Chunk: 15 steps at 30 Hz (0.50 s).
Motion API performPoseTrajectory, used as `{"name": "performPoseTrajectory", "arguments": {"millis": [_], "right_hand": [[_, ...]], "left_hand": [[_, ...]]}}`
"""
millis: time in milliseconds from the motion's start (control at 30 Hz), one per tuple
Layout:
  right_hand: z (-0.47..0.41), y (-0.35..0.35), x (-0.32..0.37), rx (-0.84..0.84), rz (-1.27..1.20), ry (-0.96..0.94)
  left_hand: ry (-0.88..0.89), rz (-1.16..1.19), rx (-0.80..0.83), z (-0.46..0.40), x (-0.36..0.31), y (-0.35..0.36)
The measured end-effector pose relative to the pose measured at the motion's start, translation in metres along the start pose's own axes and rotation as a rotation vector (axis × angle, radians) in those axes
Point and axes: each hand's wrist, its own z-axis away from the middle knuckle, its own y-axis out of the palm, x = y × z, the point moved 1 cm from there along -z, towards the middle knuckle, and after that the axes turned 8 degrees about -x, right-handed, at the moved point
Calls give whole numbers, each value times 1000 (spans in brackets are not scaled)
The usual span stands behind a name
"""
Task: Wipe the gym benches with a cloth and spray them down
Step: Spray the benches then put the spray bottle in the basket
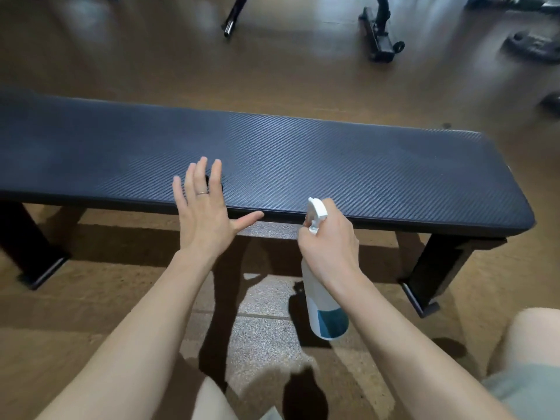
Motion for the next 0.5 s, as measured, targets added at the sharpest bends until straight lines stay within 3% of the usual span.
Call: {"name": "performPoseTrajectory", "arguments": {"millis": [500], "right_hand": [[19, 36, 53, 36, -23, 33]], "left_hand": [[43, 102, 38, -4, 26, 3]]}}
